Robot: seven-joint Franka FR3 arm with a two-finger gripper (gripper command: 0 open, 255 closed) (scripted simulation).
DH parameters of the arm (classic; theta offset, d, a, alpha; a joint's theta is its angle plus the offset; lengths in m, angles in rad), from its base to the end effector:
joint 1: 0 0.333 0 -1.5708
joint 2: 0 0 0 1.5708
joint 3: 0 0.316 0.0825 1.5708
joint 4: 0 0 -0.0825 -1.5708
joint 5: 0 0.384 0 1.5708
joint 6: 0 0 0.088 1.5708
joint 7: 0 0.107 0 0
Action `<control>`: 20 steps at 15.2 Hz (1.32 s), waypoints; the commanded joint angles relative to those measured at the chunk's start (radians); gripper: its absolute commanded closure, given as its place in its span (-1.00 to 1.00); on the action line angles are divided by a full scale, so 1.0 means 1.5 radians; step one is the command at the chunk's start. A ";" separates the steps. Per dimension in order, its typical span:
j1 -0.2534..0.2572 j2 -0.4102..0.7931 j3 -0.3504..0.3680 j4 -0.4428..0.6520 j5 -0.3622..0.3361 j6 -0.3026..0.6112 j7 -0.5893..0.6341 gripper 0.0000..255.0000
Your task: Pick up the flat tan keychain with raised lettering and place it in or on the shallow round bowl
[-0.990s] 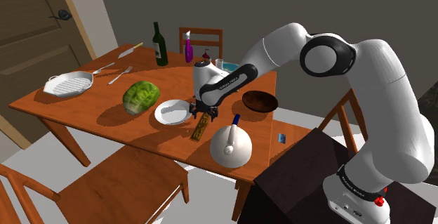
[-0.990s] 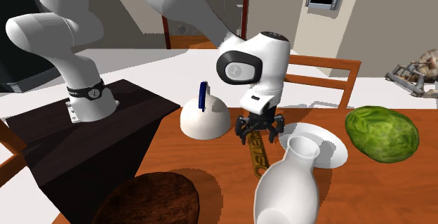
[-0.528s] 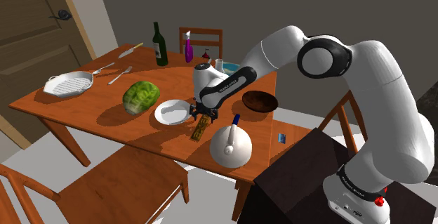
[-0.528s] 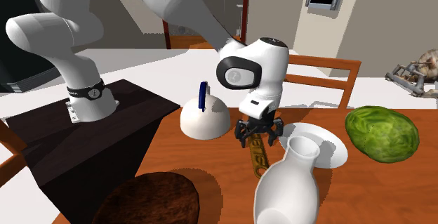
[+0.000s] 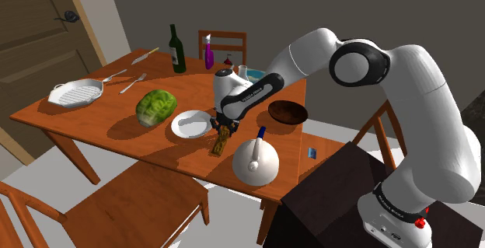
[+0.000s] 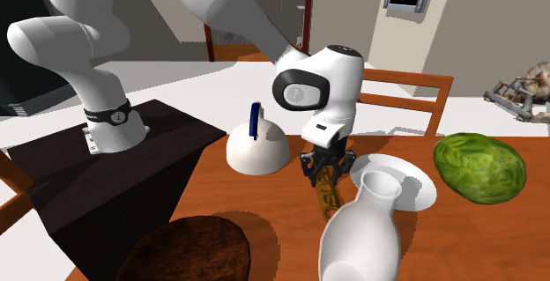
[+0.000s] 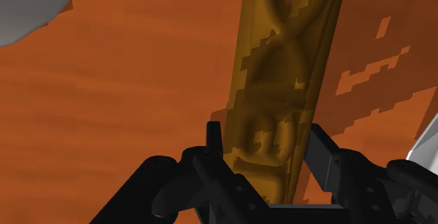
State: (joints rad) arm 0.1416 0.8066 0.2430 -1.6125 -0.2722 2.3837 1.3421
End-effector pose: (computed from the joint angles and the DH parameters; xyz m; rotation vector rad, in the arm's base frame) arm 0.6465 0.2372 0.1612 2.8659 -1.2632 0.0097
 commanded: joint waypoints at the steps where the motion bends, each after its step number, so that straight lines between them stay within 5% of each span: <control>1: -0.001 0.001 -0.002 -0.004 0.000 0.000 0.000 1.00; 20: -0.017 -0.099 0.022 -0.018 0.026 -0.086 -0.014 1.00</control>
State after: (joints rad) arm 0.1207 0.6726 0.2734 -1.6330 -0.2374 2.2635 1.3243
